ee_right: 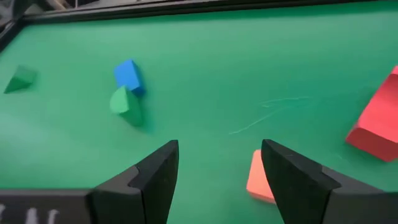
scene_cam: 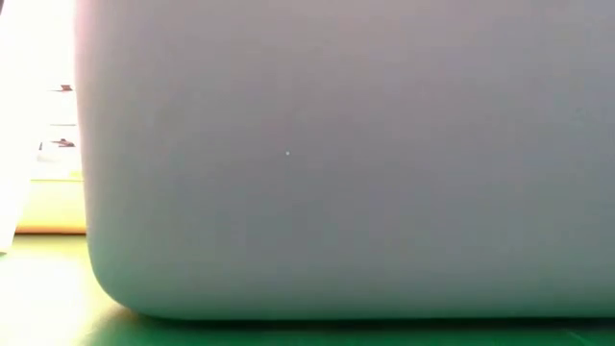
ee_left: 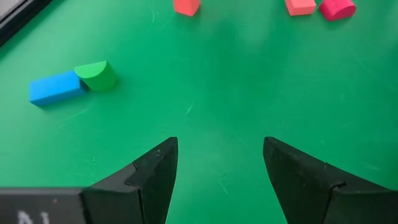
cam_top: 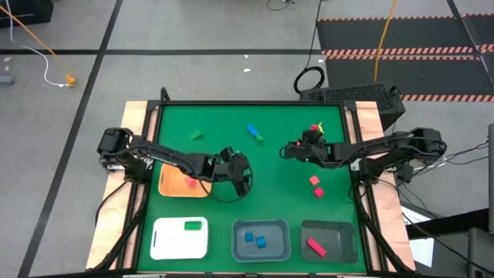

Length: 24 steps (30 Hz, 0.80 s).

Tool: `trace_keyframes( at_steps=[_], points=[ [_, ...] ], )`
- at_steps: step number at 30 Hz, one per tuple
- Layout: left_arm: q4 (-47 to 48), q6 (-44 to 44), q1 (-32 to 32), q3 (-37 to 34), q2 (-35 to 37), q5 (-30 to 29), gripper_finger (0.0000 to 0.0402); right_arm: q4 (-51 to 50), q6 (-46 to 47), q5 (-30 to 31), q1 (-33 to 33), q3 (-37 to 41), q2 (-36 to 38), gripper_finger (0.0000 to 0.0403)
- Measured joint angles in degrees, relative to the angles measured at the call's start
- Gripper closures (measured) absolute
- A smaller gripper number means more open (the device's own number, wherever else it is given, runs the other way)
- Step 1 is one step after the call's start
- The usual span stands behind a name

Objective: Sort & place blocks by color
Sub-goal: Put the top orange block into the yellow bin

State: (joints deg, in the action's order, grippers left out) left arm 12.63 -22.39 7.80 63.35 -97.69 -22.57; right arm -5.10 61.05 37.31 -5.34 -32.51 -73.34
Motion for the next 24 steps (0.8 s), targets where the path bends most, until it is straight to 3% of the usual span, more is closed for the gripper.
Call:
trace_keyframes(
  at_steps=[14, 24],
  points=[
    [-0.55, 3.17, -5.68, 0.0, 0.0, 0.04, 0.0163, -4.37, 0.73, -1.37, -3.29, 0.0, -1.54, 0.0183],
    [-0.48, 6.02, -7.76, 0.0, 0.0, 1.45, 0.0163, -0.76, -1.78, -1.22, -4.8, -0.02, -3.19, 0.0183]
  ],
)
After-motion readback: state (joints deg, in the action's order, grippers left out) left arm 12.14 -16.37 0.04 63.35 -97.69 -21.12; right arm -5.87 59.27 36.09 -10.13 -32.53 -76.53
